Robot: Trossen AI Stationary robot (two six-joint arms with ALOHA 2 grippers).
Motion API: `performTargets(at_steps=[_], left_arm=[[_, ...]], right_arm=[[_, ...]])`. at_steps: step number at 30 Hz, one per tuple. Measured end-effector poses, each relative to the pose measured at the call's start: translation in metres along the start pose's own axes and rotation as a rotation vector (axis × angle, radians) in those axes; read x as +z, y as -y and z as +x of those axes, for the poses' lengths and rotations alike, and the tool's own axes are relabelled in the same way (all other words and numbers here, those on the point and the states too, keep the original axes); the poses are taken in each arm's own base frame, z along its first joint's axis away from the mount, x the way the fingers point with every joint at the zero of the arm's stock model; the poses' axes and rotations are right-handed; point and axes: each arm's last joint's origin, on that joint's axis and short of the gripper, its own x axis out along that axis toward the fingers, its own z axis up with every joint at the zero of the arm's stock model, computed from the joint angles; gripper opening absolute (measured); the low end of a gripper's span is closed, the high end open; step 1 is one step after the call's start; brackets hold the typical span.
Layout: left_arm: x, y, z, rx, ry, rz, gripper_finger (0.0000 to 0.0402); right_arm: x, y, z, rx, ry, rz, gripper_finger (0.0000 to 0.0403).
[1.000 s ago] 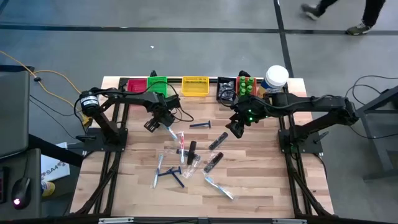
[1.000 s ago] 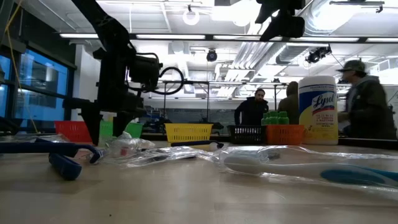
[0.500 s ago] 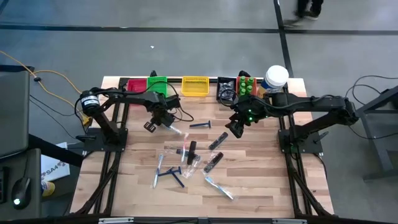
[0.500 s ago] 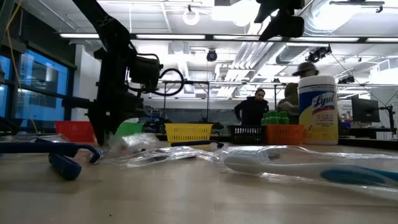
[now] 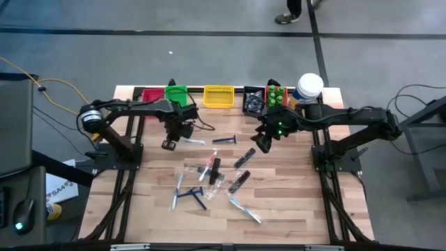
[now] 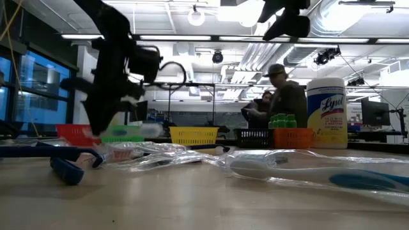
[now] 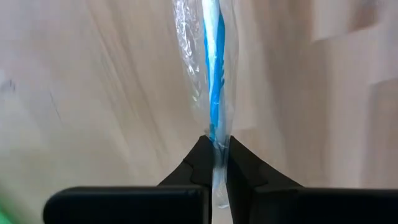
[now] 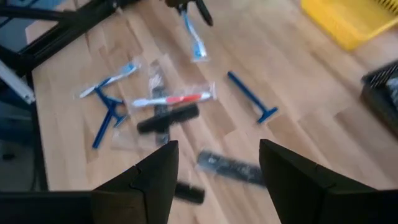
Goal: Pick & Place Travel size toiletries
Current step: Put the light blue toothbrush into the yellow bin
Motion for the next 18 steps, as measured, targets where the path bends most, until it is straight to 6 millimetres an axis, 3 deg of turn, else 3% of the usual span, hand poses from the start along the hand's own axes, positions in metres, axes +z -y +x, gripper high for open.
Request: performTargets(at_steps=[9, 18], left_arm=[[0.008, 0.008, -0.078, 0.081, 0.375, -0.176, 0.001], [0.008, 0.021, -0.154, 0.199, 0.89, -0.258, 0.001]], right_arm=[[0.017, -0.007, 0.0, 0.008, 0.226, -0.084, 0.0213], [0.026, -0.014, 0.026, 0.048, 0.5, -0.143, 0.0213]])
